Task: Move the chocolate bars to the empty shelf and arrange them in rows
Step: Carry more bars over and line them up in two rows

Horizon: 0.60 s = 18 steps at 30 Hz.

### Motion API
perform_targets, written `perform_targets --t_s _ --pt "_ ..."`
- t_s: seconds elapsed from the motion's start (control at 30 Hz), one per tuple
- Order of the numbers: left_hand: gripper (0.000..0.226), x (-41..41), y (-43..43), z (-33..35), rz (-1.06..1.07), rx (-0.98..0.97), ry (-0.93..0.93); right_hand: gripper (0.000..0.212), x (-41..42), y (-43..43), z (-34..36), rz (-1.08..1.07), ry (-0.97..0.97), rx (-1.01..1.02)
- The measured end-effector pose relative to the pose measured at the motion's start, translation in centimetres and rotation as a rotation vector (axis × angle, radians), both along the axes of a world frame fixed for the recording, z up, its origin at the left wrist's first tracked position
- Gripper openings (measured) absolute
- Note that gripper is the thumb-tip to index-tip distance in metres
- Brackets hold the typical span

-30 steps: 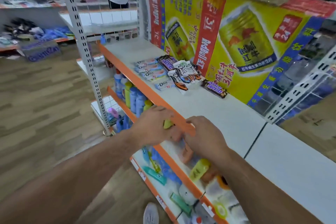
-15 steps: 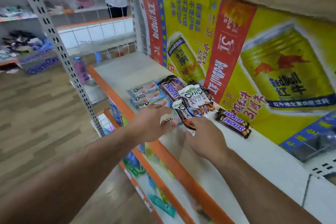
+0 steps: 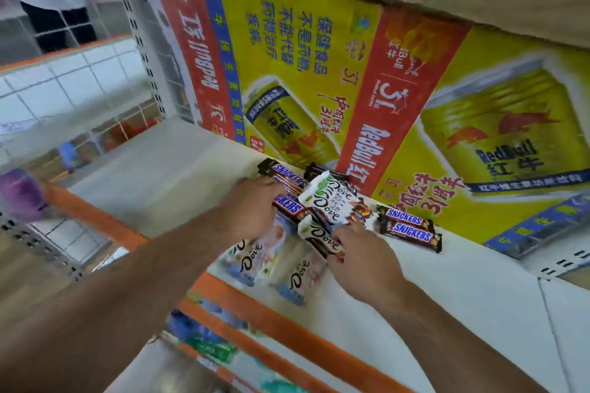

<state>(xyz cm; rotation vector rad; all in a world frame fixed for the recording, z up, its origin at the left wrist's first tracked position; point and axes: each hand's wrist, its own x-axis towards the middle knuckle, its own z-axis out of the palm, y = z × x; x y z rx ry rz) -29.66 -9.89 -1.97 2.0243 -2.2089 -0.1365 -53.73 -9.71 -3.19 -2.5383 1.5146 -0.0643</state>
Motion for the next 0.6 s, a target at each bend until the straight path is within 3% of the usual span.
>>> perform_targets --t_s 0.23,0.37,0.6 --pt "0.030 2.5 -2.8 -0.1 -0.163 -0.013 0.007 0.042 1.9 0.5 0.4 -0.195 0.043 0.040" --pt "0.029 3.5 -3.3 0.4 -0.238 -0.004 0.158 0.038 2.5 1.0 0.6 -0.288 0.011 0.054" --pt "0.021 3.8 -3.8 1.2 -0.153 0.101 0.506 0.032 3.0 2.4 0.8 -0.390 -0.168 0.110"
